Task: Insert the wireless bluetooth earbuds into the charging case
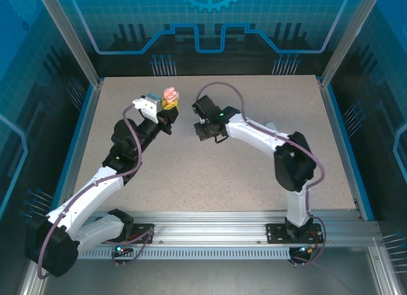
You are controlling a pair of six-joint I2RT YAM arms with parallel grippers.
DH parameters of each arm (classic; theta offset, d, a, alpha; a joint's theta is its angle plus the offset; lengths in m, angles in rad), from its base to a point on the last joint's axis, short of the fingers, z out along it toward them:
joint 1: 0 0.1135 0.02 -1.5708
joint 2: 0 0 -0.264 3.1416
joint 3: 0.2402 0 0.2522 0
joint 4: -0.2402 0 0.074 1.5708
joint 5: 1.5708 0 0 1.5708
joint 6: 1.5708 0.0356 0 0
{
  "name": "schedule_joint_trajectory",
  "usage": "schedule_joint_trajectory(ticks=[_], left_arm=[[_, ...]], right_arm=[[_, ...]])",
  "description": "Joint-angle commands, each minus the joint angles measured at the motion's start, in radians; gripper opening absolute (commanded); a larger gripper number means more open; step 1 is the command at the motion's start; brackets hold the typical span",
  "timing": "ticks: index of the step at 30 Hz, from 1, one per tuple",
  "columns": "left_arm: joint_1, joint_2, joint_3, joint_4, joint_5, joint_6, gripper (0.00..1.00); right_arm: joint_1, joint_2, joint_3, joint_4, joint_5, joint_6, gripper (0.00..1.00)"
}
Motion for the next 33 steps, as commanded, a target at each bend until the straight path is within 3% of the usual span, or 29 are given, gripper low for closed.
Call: schedule_joint_trajectory(ticks=[1,9,15,33], left_arm=[[0.005,-0.020,0.025,0.018,0.041,-0.022,0.00],[-0.010,-0.026,-0.026,0.073,0.101,-0.015,0.00],[-0.082,-0.038,-0.048,0.070,0.114,0.042,0.00],[-0.191,0.047,0.014,0.116,0.096,0.076,0.00]], right_arm=[[-0.019,-0.140,-0.039,0.055,0.033,0.014,0.12],[-0.036,-0.422,-0.059,0.111,0.048,-0.006,0.12],[-0.019,-0.567,-0.037,0.178,0.013,-0.038,0.13],[0.084,-0.666,-0.155,0.461,-0.153,-0.083,0.14]])
